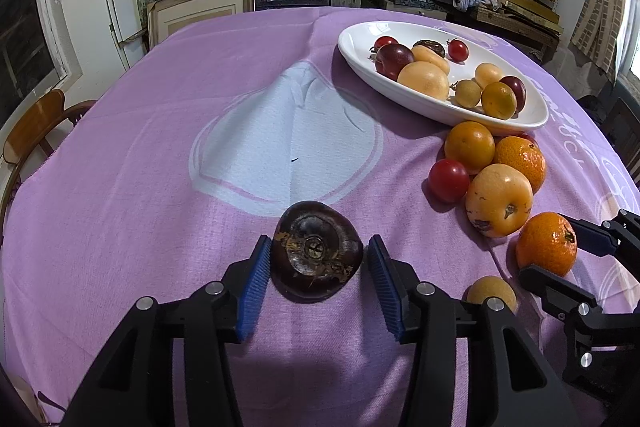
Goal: Organize fruits
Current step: 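Close the right tool on a mandarin while the left tool holds the dark brown fruit, then carry the dark brown fruit and mandarin over the white plate and open both tools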
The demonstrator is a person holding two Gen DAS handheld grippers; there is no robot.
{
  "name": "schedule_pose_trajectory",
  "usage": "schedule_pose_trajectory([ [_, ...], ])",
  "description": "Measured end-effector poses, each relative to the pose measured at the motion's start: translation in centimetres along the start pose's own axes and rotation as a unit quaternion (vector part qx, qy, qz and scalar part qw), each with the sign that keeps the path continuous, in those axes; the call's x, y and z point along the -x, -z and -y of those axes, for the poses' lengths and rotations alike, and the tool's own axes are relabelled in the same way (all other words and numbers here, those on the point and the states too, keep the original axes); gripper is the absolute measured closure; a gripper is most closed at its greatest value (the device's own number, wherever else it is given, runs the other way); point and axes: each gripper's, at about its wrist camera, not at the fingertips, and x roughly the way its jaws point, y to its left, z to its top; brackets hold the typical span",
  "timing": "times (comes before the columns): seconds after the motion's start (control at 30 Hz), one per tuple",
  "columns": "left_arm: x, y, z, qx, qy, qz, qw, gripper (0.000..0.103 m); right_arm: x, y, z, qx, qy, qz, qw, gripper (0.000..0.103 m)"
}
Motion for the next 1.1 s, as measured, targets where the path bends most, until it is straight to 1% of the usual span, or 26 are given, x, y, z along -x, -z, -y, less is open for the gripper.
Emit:
schedule_pose_trajectory([
  [0.13,0.0,0.0,0.0,0.004,0.006,0.001,1.0,0.054,0.7,0.0,1.3,-0.018,0.001,0.01,1.0,0.056],
  [0.2,0.1,0.1,-0.2,0.009,0.01,0.004,0.9999,0.058,1.3,-0.1,1.8,-0.026,0.003,0.02,0.999,0.056],
  [0.27,0.1,0.1,-0.4,0.013,0.018,0.005,0.9997,0.058,1.8,-0.1,2.3,-0.035,0.005,0.026,0.999,0.056],
  [0.37,0.2,0.1,-0.2,0.006,0.025,0.008,0.9996,0.058,2.3,0.0,3.2,-0.048,0.006,0.031,0.998,0.056],
  [0.47,0.5,0.1,0.0,0.0,0.025,0.014,0.9996,0.058,2.6,0.0,3.6,-0.053,0.005,0.033,0.998,0.056],
  [0.6,0.9,0.1,-0.2,0.006,0.023,0.025,0.9994,0.058,3.1,0.0,3.9,-0.059,0.006,0.041,0.997,0.056],
  [0.73,1.6,0.0,0.8,-0.017,0.006,0.042,0.999,0.058,3.8,0.1,5.1,-0.073,0.01,0.053,0.996,0.056],
  [0.8,1.9,-0.6,1.3,-0.025,0.01,0.044,0.9987,0.058,4.3,-0.1,5.8,-0.084,0.011,0.061,0.995,0.056],
  [0.9,2.1,-2.5,2.1,-0.036,0.014,0.05,0.998,0.058,5.3,-0.7,7.4,-0.099,0.014,0.071,0.992,0.056],
  [0.97,2.0,-4.4,2.7,-0.04,0.021,0.055,0.9975,0.058,5.9,-1.7,8.3,-0.092,0.031,0.075,0.992,0.056],
  [1.1,1.1,-7.9,4.0,-0.035,0.037,0.061,0.9969,0.058,6.1,-5.2,10.3,-0.076,0.064,0.082,0.992,0.056],
])
